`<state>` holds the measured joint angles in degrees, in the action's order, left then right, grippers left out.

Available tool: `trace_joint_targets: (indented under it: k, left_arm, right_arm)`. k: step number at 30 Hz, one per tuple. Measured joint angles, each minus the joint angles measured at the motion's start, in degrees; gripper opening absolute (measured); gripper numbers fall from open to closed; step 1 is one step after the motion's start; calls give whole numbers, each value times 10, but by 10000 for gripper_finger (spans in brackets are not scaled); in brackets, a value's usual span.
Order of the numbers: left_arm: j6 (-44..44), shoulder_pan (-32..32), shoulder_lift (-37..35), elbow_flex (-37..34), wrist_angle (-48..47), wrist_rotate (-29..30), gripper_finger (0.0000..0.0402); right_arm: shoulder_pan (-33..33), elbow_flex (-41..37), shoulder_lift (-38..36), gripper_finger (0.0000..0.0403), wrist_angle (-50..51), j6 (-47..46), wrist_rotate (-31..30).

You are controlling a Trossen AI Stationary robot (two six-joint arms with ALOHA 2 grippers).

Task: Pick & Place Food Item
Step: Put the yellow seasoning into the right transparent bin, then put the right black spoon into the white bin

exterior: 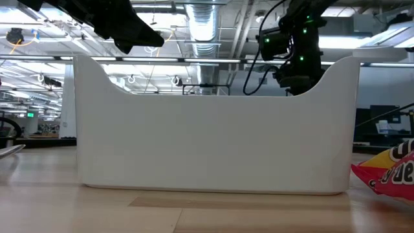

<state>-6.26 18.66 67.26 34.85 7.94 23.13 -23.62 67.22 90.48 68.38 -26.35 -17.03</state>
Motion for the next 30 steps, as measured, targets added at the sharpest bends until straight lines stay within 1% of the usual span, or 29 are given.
trace_joint_targets:
  k: [7, 21, 30]
  left_arm:
    - [0, 0, 0, 0, 0, 0, 4]
    - [0, 0, 0, 0, 0, 0, 4]
    - [0, 0, 0, 0, 0, 0, 4]
  right_arm:
    - [47, 0, -41, 317, -1, 15, -58]
    - [123, 0, -163, 317, -15, 13, -57]
    - [197, 0, -190, 317, -27, 6, -55]
